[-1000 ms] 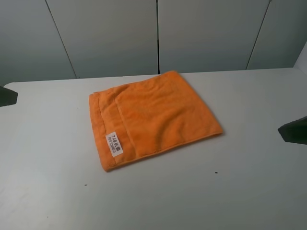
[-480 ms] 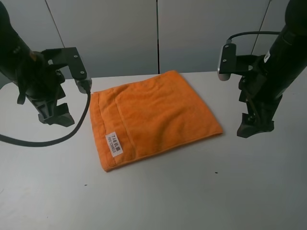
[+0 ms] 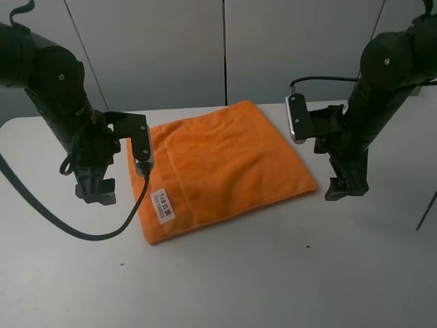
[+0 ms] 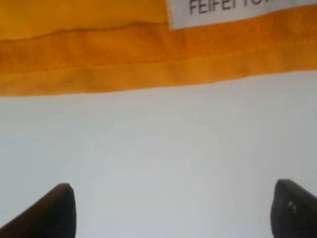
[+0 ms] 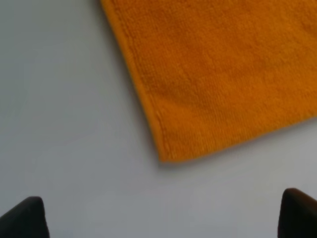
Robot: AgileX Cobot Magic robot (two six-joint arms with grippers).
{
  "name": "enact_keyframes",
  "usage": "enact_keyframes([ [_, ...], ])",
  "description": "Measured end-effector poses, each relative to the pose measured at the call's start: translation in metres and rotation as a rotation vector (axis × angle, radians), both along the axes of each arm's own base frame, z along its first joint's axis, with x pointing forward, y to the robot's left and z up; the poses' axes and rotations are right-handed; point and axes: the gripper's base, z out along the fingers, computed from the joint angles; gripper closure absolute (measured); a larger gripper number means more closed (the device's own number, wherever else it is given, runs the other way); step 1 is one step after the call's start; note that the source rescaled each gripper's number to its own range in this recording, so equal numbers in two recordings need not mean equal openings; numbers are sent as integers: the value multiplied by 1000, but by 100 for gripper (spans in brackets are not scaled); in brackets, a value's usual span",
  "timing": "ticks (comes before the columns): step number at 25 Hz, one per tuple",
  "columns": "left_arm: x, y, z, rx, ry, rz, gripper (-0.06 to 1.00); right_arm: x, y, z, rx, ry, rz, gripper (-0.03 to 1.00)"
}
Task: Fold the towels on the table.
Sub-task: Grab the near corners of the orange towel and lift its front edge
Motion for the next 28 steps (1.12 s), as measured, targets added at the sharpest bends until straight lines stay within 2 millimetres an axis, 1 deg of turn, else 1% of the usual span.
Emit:
enact_keyframes([
  [2,-2,-5,-2,-30,20,-8,-6,4,1,-6,-8,8,32,-3],
  [7,-8,-25,-4,-94,21,-59,-6,16,5,-21,-22,35,65,-3],
  [9,-9,-30,-12,-92,41,-64,-6,17,6,-31,-34,59,96,-3],
  [12,-9,-33,-26,-97,87,-26,-6,17,6,-40,-47,89,133,-3],
  [14,-9,-36,-33,-129,109,11,-6,16,6,-43,-51,99,146,-3],
  [17,-10,-41,-33,-183,119,43,-6,16,6,-46,-55,107,158,-3],
  [21,-10,-42,-33,-195,123,46,-6,16,6,-46,-52,108,168,-3],
  [28,-10,-42,-33,-195,126,47,-6,16,6,-53,-56,129,202,-3],
])
